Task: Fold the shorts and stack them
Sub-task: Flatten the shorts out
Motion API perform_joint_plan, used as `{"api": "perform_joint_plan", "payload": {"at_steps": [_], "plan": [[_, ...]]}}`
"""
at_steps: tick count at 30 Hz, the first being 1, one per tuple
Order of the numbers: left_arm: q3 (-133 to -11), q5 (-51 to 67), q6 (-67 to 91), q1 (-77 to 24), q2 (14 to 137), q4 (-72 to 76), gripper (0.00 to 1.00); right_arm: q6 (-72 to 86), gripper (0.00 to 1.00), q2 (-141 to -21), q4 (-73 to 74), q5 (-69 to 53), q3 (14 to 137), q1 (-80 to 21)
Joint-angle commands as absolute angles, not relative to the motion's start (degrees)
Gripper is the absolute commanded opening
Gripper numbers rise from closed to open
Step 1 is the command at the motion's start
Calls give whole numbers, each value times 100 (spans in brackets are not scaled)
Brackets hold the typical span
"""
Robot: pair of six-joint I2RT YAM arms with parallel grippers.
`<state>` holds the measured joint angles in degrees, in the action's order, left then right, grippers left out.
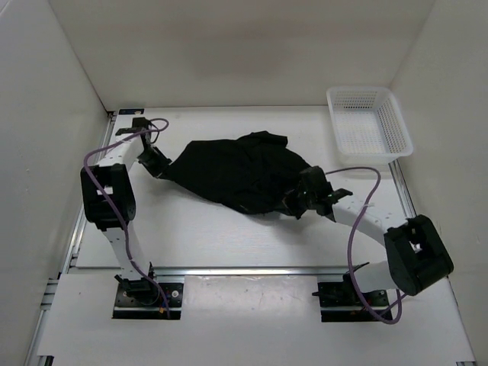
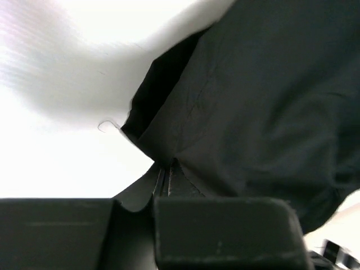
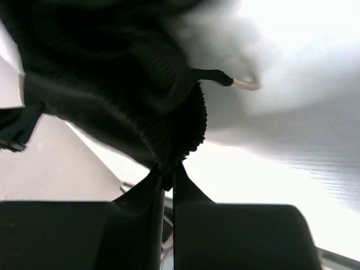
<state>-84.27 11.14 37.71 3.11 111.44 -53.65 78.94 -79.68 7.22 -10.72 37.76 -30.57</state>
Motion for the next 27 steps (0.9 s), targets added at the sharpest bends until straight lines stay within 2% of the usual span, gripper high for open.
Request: {"api": "perform_joint_plan", "payload": {"at_steps": [1,5,8,9,11,12,14,18,27], "plan": [[-8937,1072,3691,352,10468,-5554,10,6822,0,-7428,1667,-379,4428,-2726],[-9876,1326,3691,352,10380,-5852,10,5663,0,-7531,1951,-123,5499,-2016],[-11544,1397,3744,281,10537,-6326,10,4678,0,-8146,2599,-552,7342,-1451],[-12010,1450,3744,281,10599,-6641,10,4467,0,-8304,2819,-606,8444,-1381],[-13150,1502,3805,281,10679,-6846,10,3808,0,-8630,3389,-686,9478,-1327],[-13401,1616,3867,281,10566,-6847,10,3606,0,-8683,3532,-686,10258,-1327],[-13666,1617,3920,281,10302,-6681,10,3051,0,-8631,3891,-581,10817,-1379],[-13229,1811,4043,281,9388,-6127,10,2400,0,-7896,4017,-370,11083,-1441],[-13341,1898,3762,281,7929,-6565,10,1608,0,-5988,4104,-456,10529,-1494]]}}
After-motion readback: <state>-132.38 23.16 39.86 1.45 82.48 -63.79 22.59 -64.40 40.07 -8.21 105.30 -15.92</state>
